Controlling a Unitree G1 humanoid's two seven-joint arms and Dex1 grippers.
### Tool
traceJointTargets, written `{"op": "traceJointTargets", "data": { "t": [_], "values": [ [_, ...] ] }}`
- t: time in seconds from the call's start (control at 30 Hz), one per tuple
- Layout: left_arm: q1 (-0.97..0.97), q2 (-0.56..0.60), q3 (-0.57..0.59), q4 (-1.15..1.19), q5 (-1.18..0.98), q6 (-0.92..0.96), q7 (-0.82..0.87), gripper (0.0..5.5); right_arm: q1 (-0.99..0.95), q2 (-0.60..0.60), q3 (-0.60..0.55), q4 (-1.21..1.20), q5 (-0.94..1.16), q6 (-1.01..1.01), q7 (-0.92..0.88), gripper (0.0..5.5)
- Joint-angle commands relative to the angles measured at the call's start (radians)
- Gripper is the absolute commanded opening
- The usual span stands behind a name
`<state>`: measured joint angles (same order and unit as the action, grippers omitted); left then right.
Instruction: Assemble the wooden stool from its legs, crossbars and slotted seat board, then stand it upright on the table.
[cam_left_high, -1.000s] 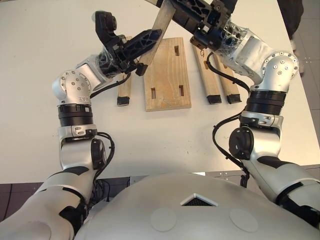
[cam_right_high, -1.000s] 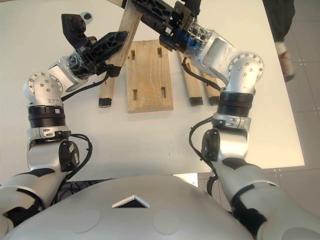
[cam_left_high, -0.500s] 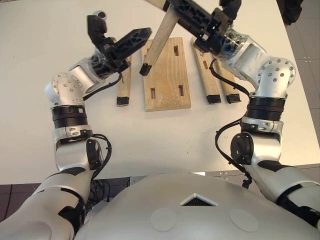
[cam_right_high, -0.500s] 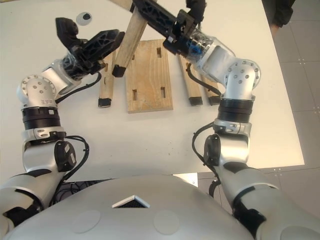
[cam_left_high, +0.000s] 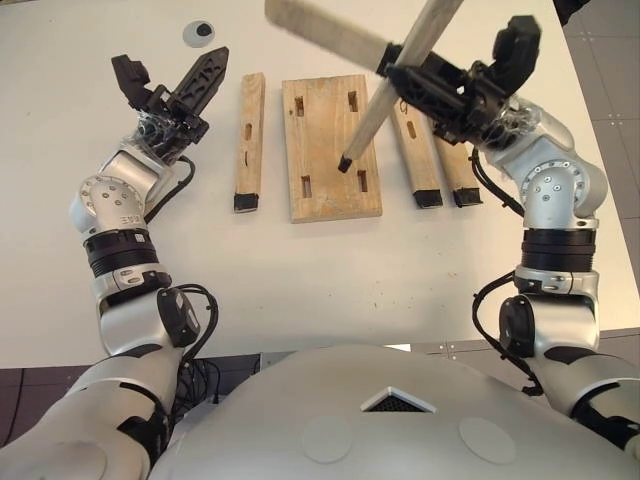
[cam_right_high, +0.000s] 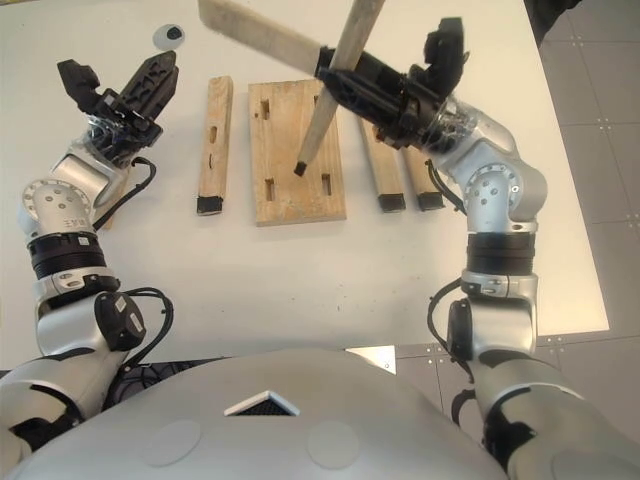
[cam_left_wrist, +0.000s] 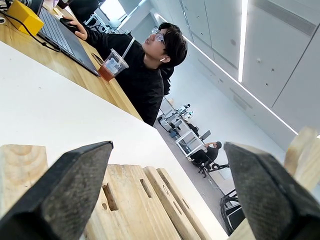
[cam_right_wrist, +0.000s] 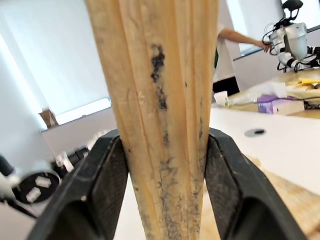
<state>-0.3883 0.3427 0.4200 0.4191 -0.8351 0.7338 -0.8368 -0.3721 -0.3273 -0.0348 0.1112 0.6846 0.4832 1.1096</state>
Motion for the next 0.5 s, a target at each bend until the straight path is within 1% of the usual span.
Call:
{"op": "traceJointTargets", "data": {
  "t": [0.03,0.2,0.37,0.5],
  "values": [
    [-0.002,-0.007,0.007,-0.008,0.003,-0.008,0.025,4.08,0.007,-0.001,0.044,0.049,-0.1,-0.13,0.036,2.06],
    [0.005,-0.001,0.003,0.002,0.018,-0.013,0.033,4.08,0.017,-0.023,0.053,0.074,-0.146,-0.189,0.072,2.06],
    [0.013,0.003,0.017,0.004,0.012,-0.016,0.041,4.08,0.02,-0.05,0.05,0.082,-0.164,-0.197,0.102,2.06],
    [0.017,-0.003,0.014,0.015,0.02,-0.029,0.045,4.08,0.025,-0.056,0.086,0.119,-0.214,-0.242,0.126,2.05]
  ]
}}
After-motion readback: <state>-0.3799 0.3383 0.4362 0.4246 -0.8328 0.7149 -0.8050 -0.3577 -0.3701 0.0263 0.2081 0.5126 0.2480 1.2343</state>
